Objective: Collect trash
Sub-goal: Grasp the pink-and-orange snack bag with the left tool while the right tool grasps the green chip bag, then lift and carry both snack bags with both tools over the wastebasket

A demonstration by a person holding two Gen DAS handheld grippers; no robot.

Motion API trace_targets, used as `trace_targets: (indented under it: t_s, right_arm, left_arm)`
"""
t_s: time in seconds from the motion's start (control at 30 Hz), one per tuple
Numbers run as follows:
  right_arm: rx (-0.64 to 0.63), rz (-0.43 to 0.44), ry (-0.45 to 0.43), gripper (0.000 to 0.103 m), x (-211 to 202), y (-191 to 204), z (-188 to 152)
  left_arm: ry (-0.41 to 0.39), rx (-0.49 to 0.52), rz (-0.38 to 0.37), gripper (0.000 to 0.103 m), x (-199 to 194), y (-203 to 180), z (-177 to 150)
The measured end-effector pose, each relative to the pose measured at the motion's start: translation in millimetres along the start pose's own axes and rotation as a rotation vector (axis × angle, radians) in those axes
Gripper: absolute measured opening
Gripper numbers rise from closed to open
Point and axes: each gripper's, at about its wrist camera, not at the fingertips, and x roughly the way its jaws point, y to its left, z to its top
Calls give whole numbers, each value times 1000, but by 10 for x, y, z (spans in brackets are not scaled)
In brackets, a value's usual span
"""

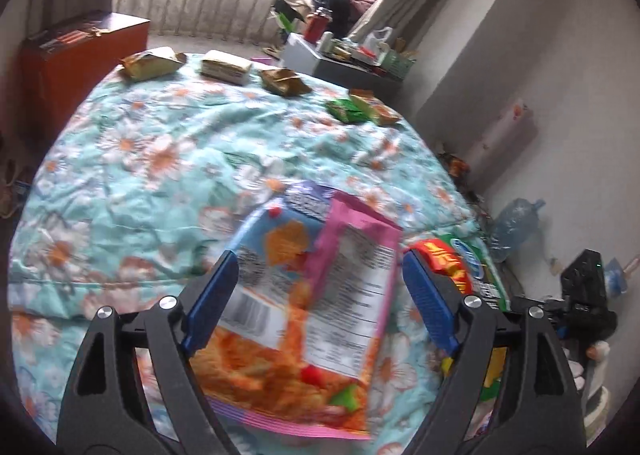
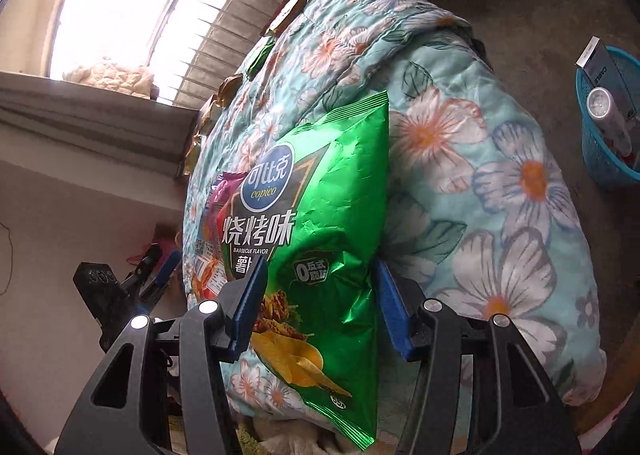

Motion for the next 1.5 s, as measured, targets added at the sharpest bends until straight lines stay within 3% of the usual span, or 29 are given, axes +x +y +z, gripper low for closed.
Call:
trace_targets:
  t_s: [0.07, 0.13, 0.2, 0.27, 0.37, 0.53, 0.67, 0.83, 1.0, 1.23, 1.33, 1.5]
  right_arm:
    - [8, 9, 5, 54, 28, -27, -7]
    - [15, 18, 5, 54, 66, -37, 5]
    - [12, 24, 2, 54, 61, -39, -27]
    - [9, 32, 3, 54, 28, -28, -59]
    - [-16, 27, 8, 54, 46, 27, -81]
    - [-41, 27, 23, 54, 172, 95, -75]
    - [-38, 29, 25, 54, 239, 98, -48]
    - [-22, 50, 27, 54, 251, 62, -38]
    - [-4, 72, 34, 54, 260, -16, -31]
    - [28, 119, 39, 54, 298, -117, 12]
    - [31, 140, 30, 54, 300, -130, 5]
    - [27, 135, 13, 49, 287, -86, -14]
  left_arm:
    - [88, -28, 67, 80, 178, 233, 21]
    - [191, -91, 48, 80, 340, 425, -24]
    - [184, -133, 11, 80, 302, 495, -83]
    - [217, -162, -73, 80, 229, 486, -142]
    - [258, -239, -267, 79, 119, 456, -283]
    - [244, -384, -491, 79, 28, 437, -441]
    - [189, -440, -580, 77, 10, 402, -422]
    - [162, -428, -711, 76, 79, 219, -281]
    - [196, -352, -650, 68, 225, -24, -213]
    - [180, -238, -499, 27, 220, -214, -150]
    - [149, -171, -438, 18, 115, -299, -145]
    - [97, -1, -268, 11, -81, -571, -137]
